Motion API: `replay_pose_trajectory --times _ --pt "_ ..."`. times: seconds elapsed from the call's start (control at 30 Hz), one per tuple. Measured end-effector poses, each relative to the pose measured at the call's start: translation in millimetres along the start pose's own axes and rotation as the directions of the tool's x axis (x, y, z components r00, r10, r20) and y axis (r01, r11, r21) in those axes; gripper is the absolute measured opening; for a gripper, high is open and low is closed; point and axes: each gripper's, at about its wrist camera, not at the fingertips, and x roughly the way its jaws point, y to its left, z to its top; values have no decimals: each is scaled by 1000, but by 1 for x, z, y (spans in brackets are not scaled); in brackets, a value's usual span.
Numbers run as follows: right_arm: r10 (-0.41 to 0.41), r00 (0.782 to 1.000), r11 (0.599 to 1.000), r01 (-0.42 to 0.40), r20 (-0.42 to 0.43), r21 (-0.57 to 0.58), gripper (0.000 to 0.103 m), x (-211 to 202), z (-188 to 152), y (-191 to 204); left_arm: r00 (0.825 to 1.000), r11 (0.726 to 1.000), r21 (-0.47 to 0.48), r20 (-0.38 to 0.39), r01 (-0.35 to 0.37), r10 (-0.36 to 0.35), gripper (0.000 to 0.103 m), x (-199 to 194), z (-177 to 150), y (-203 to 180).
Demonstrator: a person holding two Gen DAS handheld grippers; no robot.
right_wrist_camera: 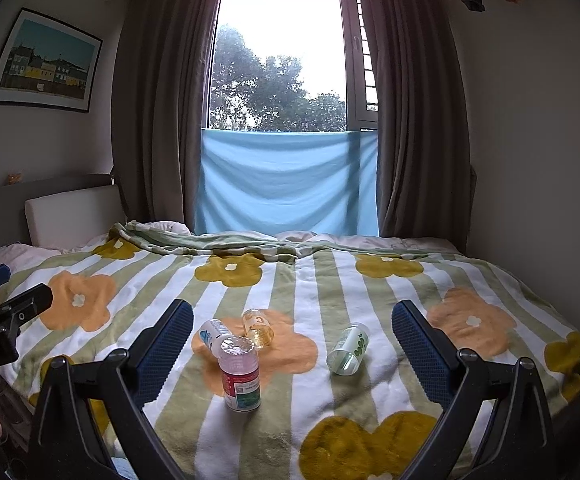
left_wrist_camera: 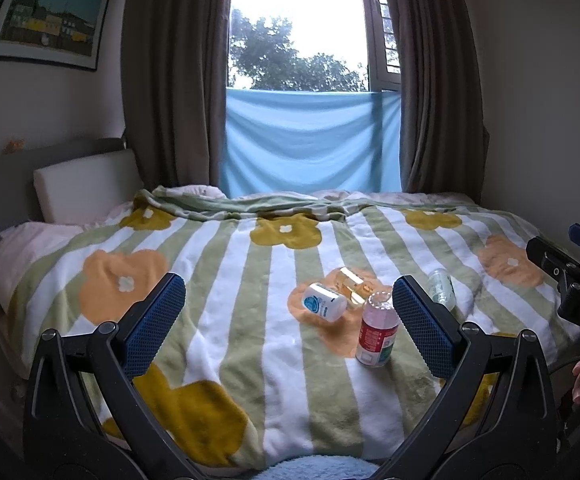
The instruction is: Flip cup upside down
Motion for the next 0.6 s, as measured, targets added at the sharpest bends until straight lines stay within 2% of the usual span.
replay_pose_trajectory --times 0.6 --pt "0 1000 1000 0 -2 -2 100 1 1 2 999 1000 -16 48 19 -18 103 -9 -2 2"
